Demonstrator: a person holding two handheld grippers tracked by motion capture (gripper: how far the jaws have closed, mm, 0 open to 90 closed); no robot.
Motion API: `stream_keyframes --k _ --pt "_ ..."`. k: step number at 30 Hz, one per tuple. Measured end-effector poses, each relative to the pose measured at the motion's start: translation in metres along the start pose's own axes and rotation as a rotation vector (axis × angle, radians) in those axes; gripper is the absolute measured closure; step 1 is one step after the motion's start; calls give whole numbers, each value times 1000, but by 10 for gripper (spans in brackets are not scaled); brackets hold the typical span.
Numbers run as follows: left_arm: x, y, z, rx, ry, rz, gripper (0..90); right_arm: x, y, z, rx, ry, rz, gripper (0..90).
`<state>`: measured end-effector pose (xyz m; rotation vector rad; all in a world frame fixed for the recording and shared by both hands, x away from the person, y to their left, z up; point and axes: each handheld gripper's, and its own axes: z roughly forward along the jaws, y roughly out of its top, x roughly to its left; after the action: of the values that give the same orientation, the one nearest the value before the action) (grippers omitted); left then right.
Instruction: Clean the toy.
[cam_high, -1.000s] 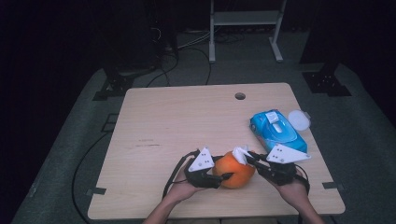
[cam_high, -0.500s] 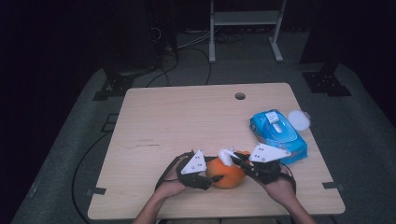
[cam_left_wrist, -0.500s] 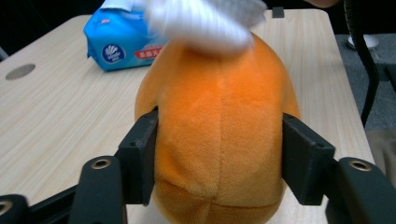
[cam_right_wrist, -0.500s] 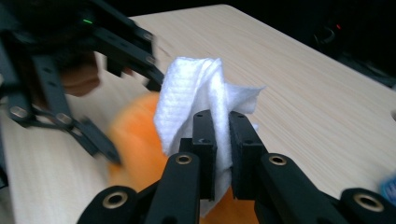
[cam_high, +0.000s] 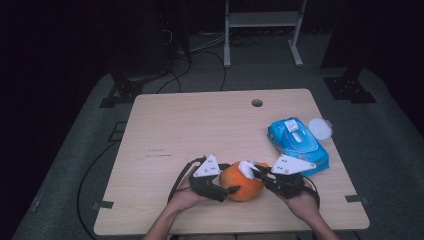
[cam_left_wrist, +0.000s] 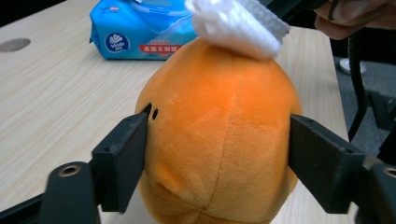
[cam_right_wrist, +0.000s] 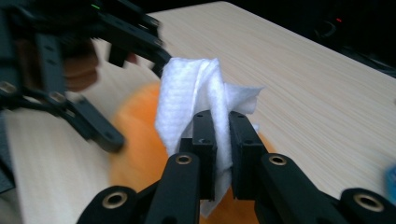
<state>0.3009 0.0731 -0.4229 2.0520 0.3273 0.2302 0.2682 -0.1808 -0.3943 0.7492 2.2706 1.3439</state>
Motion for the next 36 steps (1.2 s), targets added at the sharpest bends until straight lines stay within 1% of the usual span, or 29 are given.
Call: stream_keyframes --k 2,4,5,6,7,9,11,12,14,15,16,17,18,19,20,21,22,24,26,27,29,32,34,36 --pt "-2 0 1 8 7 26 260 8 5 5 -7 31 -16 817" --pt "-4 -1 1 22 13 62 284 16 10 11 -3 53 -49 817" --pt "-4 -2 1 26 18 73 299 19 13 15 2 56 -70 817" --pt "-3 -4 0 25 19 74 311 20 14 16 9 52 -80 817" --pt "0 -7 -1 16 12 66 320 20 15 17 13 51 -84 817" --pt "4 -11 -2 15 4 58 336 15 14 16 17 39 -79 817" --pt "7 -13 -3 17 -2 39 341 7 11 13 15 21 -59 817" --pt "9 -13 -4 19 -2 30 340 3 8 10 16 9 -41 817" --pt "10 -13 -4 18 -7 19 333 -4 4 7 13 -4 -22 817" --pt "10 -12 -4 14 -13 6 312 -5 2 5 17 -9 -14 817" --pt "11 -11 -4 15 -24 -9 258 -6 0 4 22 -12 -12 817" --pt "11 -6 -4 24 -29 -35 204 -7 -1 4 23 -13 -11 818" --pt "11 -4 -4 25 -25 -38 156 -7 -1 4 24 -19 -12 817" --pt "9 -1 -4 8 -25 -37 137 -7 -1 5 25 -23 -11 818" --pt "8 0 -3 0 -29 -33 147 -6 0 6 23 -15 -5 818" --pt "6 1 -2 3 -25 -30 157 -4 1 7 20 -11 -12 817" --pt "3 2 0 21 -11 -5 157 -1 2 8 20 -8 -15 817" --pt "2 1 2 37 -10 16 170 9 7 12 23 -3 -57 817" --pt "4 -3 0 26 -12 11 203 18 10 16 26 5 -85 817" --pt "5 -5 -2 22 -12 11 211 18 11 16 27 4 -96 817" --pt "7 -8 -3 12 -15 7 241 15 11 15 20 9 -85 817" --pt "11 -11 -6 19 -18 8 268 4 7 11 22 -26 -67 817" --pt "13 -14 -7 21 -18 5 274 -6 0 7 27 -50 -36 817" --pt "16 -14 -8 13 -13 -19 263 -13 -6 5 28 -57 -6 817"
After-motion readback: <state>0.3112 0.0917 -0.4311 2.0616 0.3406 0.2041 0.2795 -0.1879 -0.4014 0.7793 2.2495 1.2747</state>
